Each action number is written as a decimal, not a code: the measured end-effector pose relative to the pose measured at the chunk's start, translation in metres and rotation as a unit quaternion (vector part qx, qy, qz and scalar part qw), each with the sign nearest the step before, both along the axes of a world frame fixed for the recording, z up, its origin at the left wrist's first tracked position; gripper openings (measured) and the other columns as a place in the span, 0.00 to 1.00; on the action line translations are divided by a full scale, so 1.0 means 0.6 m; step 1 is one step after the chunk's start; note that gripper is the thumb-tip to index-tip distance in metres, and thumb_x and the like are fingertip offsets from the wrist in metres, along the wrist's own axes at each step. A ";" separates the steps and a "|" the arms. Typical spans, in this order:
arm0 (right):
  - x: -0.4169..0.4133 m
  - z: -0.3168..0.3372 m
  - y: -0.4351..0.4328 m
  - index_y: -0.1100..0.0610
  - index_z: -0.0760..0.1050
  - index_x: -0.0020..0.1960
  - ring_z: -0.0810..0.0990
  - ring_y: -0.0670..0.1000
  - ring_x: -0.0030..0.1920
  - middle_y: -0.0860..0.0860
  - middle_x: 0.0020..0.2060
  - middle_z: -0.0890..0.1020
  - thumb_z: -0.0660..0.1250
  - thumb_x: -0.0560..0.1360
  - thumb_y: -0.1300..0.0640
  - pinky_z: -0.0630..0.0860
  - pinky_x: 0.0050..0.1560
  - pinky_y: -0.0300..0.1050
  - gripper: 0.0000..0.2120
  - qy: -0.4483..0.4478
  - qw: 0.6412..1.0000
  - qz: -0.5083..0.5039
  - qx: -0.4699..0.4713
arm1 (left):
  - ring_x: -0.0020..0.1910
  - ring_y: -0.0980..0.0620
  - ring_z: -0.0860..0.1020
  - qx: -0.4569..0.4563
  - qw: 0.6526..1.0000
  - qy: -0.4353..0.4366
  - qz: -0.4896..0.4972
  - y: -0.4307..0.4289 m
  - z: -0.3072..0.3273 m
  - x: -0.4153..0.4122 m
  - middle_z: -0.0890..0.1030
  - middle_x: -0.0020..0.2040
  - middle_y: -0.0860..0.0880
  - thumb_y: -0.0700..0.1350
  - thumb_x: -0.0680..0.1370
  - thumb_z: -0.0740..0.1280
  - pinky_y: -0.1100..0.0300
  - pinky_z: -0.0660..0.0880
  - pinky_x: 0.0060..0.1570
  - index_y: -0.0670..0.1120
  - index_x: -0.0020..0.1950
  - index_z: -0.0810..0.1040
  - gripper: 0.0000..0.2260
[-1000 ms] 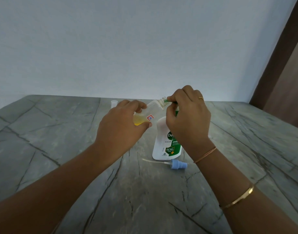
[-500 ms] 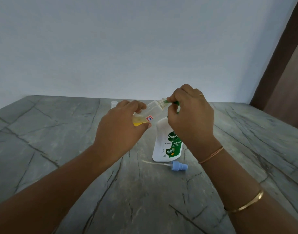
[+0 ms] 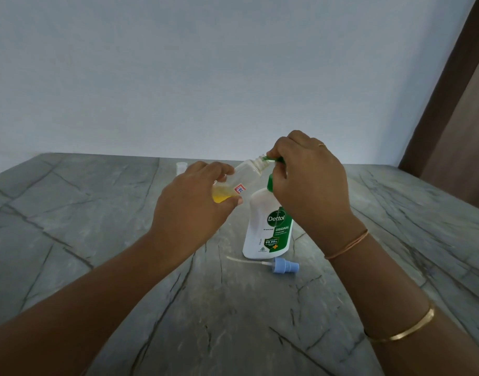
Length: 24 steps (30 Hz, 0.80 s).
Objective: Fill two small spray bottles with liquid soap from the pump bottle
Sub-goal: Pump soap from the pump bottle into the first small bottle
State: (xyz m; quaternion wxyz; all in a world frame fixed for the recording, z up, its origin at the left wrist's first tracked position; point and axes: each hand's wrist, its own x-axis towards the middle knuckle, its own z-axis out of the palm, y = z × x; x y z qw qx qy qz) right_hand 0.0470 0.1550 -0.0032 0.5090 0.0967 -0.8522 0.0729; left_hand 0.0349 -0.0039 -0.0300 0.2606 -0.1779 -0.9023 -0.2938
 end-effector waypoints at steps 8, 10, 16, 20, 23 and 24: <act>-0.008 -0.035 -0.015 0.60 0.77 0.37 0.76 0.54 0.34 0.53 0.34 0.78 0.54 0.68 0.61 0.61 0.30 0.36 0.12 0.070 0.997 -0.012 -0.031 | 0.51 0.55 0.75 -0.004 1.000 -0.003 0.001 -0.002 -0.002 -0.002 0.78 0.56 0.54 0.55 0.69 0.71 0.62 0.66 0.44 0.54 0.60 0.74 0.20; -0.006 -0.032 -0.013 0.60 0.77 0.38 0.76 0.54 0.35 0.53 0.35 0.78 0.56 0.68 0.62 0.62 0.29 0.36 0.11 0.064 0.997 -0.011 -0.034 | 0.51 0.55 0.75 -0.006 1.000 -0.004 0.000 -0.001 -0.003 -0.001 0.78 0.56 0.54 0.55 0.70 0.70 0.62 0.67 0.45 0.54 0.60 0.74 0.21; -0.002 -0.001 0.008 0.60 0.77 0.39 0.76 0.55 0.36 0.53 0.36 0.78 0.67 0.66 0.69 0.69 0.29 0.41 0.06 -0.006 1.000 0.022 -0.015 | 0.50 0.56 0.75 0.002 1.000 0.002 -0.007 -0.001 -0.001 0.002 0.77 0.57 0.54 0.55 0.70 0.70 0.61 0.67 0.46 0.54 0.60 0.74 0.20; -0.005 -0.004 0.009 0.60 0.78 0.39 0.76 0.55 0.36 0.53 0.36 0.78 0.66 0.66 0.68 0.70 0.28 0.43 0.05 0.013 0.999 0.026 -0.016 | 0.50 0.55 0.75 0.009 1.000 0.003 -0.006 -0.001 0.000 0.001 0.77 0.58 0.54 0.55 0.70 0.70 0.61 0.68 0.46 0.53 0.61 0.74 0.21; -0.010 -0.023 0.001 0.60 0.77 0.38 0.75 0.54 0.35 0.53 0.35 0.78 0.64 0.66 0.66 0.68 0.26 0.40 0.05 0.057 0.998 0.011 -0.033 | 0.50 0.55 0.75 0.004 1.000 0.004 -0.007 -0.001 0.000 0.001 0.77 0.57 0.54 0.55 0.69 0.71 0.62 0.67 0.46 0.53 0.60 0.74 0.21; -0.012 -0.030 -0.003 0.60 0.77 0.38 0.75 0.54 0.35 0.53 0.35 0.78 0.63 0.66 0.66 0.66 0.26 0.39 0.05 0.071 0.997 0.005 -0.039 | 0.50 0.55 0.75 0.002 1.000 0.004 -0.007 -0.002 0.001 0.000 0.77 0.56 0.54 0.55 0.69 0.71 0.62 0.67 0.46 0.54 0.60 0.74 0.20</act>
